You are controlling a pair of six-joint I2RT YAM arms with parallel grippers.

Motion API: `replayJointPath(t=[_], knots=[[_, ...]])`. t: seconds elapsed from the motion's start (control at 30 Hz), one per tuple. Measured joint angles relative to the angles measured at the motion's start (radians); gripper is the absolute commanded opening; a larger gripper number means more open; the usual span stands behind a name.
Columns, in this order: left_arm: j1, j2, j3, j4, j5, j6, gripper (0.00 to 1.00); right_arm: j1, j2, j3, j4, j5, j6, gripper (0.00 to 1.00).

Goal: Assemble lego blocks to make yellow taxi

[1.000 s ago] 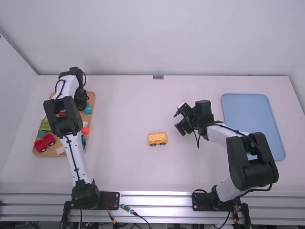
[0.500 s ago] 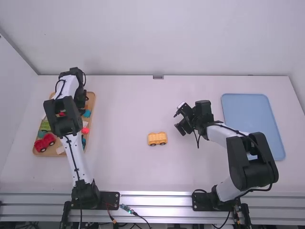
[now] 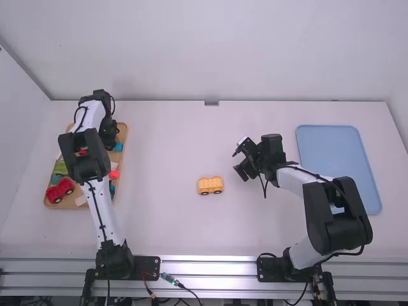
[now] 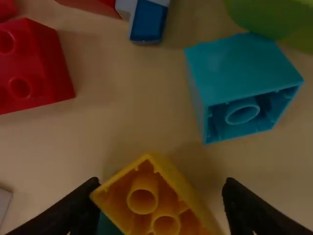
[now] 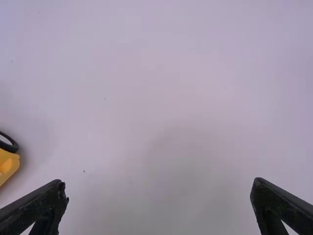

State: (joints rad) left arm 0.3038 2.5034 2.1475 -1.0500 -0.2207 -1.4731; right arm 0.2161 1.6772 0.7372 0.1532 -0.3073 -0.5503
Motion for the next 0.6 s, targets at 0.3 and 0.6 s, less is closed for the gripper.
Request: replayJointPath(t=[0.3,0.6], knots=[[0.0,0.0,0.0,0.0,-0.004,-0.001,0.52,0.0,0.0,0.0,0.0,0.0,0.0,0.99],[0.0,0.0,0.0,-0.008,-0.054,0.0,0.46,0.0,0.0,0.0,-0.007,0.0,0.002,0.99]])
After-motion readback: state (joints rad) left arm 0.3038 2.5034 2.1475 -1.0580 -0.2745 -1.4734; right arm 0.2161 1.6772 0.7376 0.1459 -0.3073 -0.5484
